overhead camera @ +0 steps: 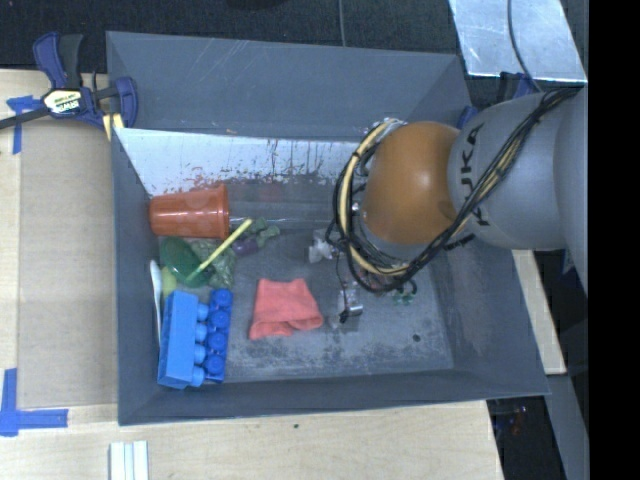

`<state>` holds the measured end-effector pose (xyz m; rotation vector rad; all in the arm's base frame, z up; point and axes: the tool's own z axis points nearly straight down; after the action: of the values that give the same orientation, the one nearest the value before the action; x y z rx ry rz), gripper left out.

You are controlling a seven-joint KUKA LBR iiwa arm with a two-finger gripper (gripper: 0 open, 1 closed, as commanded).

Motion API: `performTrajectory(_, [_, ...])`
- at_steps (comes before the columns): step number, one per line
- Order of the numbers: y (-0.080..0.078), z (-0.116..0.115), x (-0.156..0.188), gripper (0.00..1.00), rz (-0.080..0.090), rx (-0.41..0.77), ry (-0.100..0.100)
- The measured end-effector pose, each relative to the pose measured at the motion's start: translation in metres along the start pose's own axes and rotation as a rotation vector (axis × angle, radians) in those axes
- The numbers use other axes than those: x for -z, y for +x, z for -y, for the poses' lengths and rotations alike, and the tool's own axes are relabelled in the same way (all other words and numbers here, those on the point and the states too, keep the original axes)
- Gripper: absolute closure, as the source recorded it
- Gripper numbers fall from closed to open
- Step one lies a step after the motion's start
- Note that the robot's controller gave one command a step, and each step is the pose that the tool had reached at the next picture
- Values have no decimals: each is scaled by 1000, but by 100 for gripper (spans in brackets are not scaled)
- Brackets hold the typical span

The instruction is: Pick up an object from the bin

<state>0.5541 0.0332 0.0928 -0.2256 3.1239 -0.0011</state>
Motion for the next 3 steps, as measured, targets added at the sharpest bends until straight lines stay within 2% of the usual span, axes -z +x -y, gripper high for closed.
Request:
performTrajectory(1, [3, -28, -15, 0, 5, -158, 0])
performTrajectory(2, [9, -55, -19, 0, -1, -78, 1])
performTrajectory(3, [14, -77, -21, 100, 5, -88, 0])
